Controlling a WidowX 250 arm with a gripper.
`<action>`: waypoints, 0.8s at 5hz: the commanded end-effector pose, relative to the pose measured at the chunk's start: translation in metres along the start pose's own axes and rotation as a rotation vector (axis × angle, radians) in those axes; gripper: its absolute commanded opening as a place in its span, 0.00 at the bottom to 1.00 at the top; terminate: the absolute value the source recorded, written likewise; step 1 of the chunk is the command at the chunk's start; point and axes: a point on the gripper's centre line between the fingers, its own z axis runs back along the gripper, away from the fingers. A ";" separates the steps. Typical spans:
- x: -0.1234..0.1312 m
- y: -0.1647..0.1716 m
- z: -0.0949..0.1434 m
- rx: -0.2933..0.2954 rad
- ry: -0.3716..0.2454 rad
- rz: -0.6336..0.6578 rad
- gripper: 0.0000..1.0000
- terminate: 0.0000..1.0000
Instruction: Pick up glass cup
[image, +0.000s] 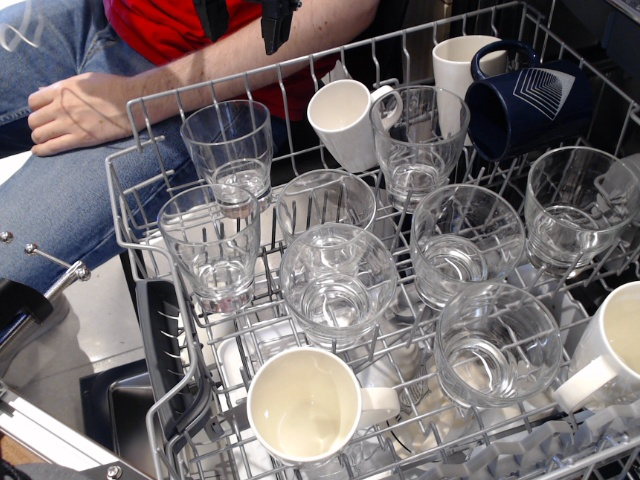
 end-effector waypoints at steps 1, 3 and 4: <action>0.000 0.000 0.000 0.000 0.000 0.000 1.00 0.00; 0.015 0.019 -0.018 0.066 -0.018 -0.088 1.00 0.00; 0.016 0.022 -0.029 0.093 -0.055 -0.113 1.00 0.00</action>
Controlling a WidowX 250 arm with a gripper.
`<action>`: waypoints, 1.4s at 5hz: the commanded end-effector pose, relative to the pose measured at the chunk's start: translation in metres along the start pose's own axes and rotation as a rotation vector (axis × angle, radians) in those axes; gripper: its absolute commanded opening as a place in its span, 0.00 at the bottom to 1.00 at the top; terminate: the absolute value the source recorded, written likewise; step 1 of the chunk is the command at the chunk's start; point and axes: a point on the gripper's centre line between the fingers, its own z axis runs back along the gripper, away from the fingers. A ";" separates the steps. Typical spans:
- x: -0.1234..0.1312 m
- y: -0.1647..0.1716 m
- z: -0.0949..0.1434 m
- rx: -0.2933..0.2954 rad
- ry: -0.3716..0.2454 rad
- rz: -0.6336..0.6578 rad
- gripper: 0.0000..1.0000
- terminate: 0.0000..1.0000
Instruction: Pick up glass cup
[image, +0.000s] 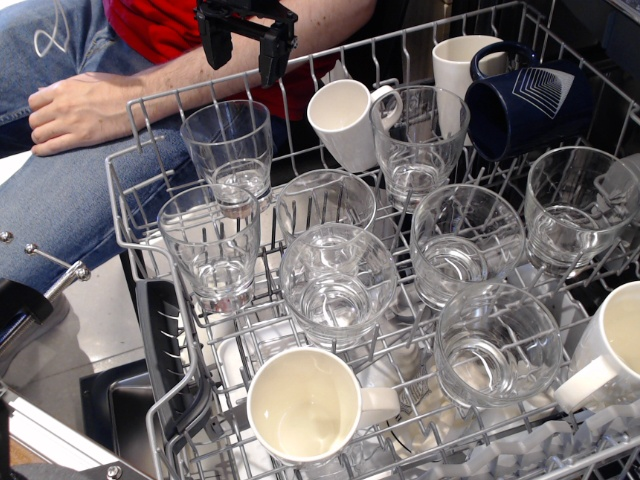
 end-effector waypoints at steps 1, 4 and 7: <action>0.005 0.009 -0.003 0.046 -0.107 -0.037 1.00 0.00; 0.031 0.019 -0.050 0.020 -0.190 -0.048 1.00 0.00; 0.026 0.015 -0.081 0.010 -0.196 0.008 0.00 0.00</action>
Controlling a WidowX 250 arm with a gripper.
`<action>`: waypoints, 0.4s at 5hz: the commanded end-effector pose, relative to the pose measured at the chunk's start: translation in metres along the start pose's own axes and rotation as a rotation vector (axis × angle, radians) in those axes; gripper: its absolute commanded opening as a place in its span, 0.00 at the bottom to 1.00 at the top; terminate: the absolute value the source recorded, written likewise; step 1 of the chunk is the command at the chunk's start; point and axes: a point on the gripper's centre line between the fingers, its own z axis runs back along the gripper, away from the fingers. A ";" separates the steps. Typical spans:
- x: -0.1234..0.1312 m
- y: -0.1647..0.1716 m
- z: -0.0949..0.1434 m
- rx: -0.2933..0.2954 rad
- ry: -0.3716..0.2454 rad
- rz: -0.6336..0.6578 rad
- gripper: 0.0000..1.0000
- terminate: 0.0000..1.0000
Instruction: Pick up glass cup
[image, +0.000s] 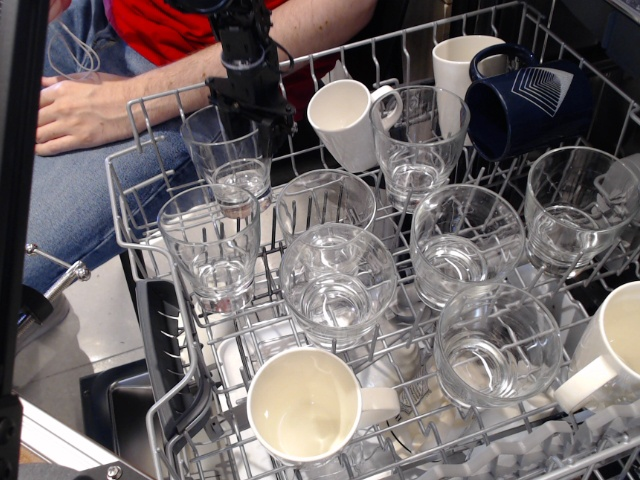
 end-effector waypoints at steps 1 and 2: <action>0.011 0.012 0.022 0.036 -0.064 0.029 0.00 0.00; 0.015 0.012 0.032 0.012 -0.070 0.062 0.00 0.00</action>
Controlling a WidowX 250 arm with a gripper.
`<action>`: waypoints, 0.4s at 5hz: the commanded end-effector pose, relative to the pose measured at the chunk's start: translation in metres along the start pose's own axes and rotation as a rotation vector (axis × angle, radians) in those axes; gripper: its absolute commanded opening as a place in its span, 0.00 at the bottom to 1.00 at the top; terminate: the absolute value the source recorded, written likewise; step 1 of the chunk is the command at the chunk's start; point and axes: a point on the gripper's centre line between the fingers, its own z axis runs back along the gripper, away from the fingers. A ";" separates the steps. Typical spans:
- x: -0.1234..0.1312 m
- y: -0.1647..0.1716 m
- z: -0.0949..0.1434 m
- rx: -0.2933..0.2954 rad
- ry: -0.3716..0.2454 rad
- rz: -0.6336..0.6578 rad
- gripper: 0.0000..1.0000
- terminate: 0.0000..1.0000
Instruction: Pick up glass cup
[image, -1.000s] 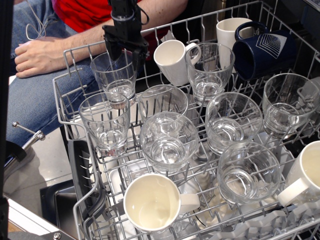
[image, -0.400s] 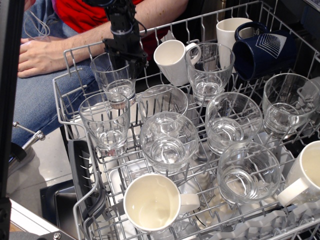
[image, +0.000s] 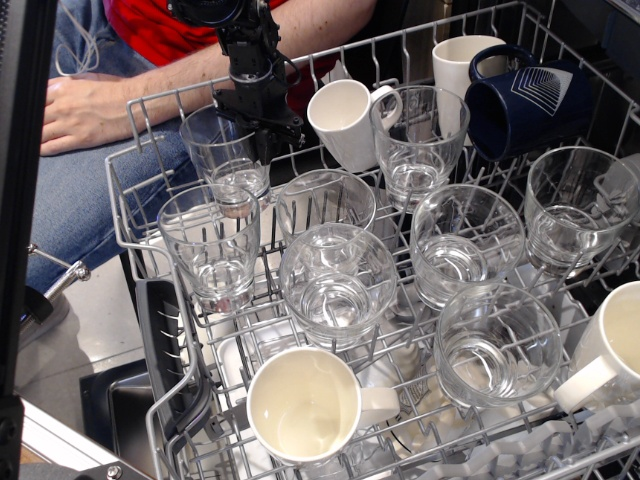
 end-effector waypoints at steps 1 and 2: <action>0.035 0.013 0.065 0.040 -0.073 0.065 0.00 0.00; 0.047 0.015 0.097 0.050 -0.108 0.081 0.00 0.00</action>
